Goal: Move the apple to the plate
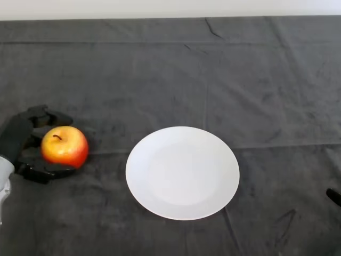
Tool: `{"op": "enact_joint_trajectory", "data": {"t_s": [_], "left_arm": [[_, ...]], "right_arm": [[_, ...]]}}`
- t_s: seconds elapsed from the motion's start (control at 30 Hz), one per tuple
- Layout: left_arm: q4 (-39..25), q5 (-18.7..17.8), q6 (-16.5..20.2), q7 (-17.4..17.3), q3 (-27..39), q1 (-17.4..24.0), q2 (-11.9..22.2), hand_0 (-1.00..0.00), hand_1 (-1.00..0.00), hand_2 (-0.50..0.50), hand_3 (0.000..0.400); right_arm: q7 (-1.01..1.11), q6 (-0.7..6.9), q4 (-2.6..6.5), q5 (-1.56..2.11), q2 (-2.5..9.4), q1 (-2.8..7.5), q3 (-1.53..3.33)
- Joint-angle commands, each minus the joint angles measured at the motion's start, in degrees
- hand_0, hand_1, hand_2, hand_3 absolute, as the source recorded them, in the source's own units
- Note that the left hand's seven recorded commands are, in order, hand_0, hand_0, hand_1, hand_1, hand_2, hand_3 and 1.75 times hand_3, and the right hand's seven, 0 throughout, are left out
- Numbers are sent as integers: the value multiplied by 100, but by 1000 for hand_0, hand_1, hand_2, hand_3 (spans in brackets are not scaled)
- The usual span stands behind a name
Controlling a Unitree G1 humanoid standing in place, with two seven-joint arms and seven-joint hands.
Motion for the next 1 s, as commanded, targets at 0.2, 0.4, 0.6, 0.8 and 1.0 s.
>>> {"op": "enact_joint_trajectory", "data": {"t_s": [0.2, 0.4, 0.6, 0.8, 1.0], "left_arm": [[-121, 40, 31, 189, 134, -342, -48, -1000, -1000, 0, 400], [-799, 130, 321, 305, 113, -275, -132, -1000, -1000, 0, 400], [-1754, 261, 672, 372, 20, -127, -246, -1000, -1000, 0, 400], [-2571, 381, 862, 379, -105, 49, -338, -1000, -1000, 0, 400], [-3009, 520, 887, 422, -338, 142, -488, -1000, -1000, 0, 400]], "right_arm": [[11, 269, 242, 154, 185, -48, -58], [14, 271, 241, 151, 188, -47, -62], [20, 277, 239, 141, 195, -47, -72], [28, 284, 236, 130, 203, -46, -85], [35, 290, 234, 120, 210, -45, -95]]}}
